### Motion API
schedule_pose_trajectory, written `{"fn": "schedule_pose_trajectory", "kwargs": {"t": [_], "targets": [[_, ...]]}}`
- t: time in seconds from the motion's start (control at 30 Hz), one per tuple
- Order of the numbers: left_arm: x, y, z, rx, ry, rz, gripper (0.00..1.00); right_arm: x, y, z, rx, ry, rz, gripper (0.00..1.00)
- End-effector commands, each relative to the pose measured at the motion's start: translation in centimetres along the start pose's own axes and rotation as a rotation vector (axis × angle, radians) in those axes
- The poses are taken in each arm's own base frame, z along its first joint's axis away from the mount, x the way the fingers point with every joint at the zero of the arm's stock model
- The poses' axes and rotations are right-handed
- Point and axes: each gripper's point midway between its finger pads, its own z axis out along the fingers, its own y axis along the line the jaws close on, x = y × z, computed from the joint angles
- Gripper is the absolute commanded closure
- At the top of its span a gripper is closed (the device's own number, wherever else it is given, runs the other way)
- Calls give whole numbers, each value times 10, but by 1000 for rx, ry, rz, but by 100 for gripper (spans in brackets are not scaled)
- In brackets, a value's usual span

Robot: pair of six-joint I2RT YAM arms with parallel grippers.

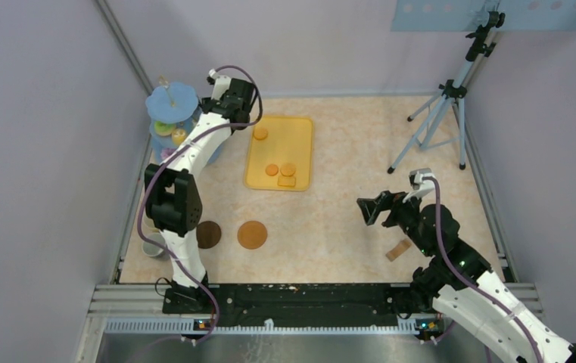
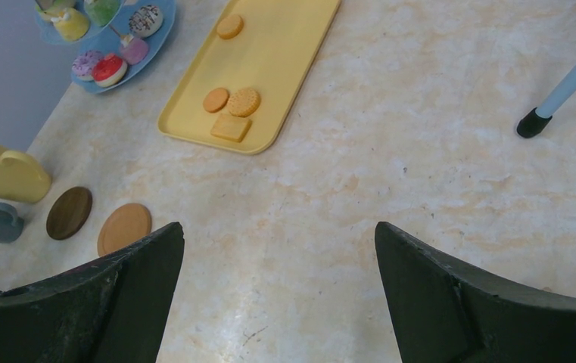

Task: Serve the afternoon tea

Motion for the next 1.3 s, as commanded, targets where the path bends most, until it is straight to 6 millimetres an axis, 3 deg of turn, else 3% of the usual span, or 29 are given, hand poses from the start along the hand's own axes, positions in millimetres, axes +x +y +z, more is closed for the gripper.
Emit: {"fn": "schedule_pose_trajectory", "kwargs": {"t": [0.0,0.3,0.57,0.67,0.73,0.97,1.27], "targets": [[-29,15,-21,27,-76,-91,53,-7,4,3,-18,-28,14,5],[-43,22,-39,49,-120,-103,48,-6,6,4,-27,-22,21,5],[-51,-3,-55,156,-171,-61,49,-6,8,4,-30,-17,20,5],[-54,-4,-60,158,-190,-54,50,-7,7,3,-28,-15,19,5],[-53,-5,-61,164,-188,-43,59,-6,6,2,-23,-14,19,5],[-58,10,-74,95,-224,-17,64,-5,7,4,-28,-13,23,5],[-54,34,-80,11,-232,-16,59,-4,10,6,-39,-11,30,5]]}}
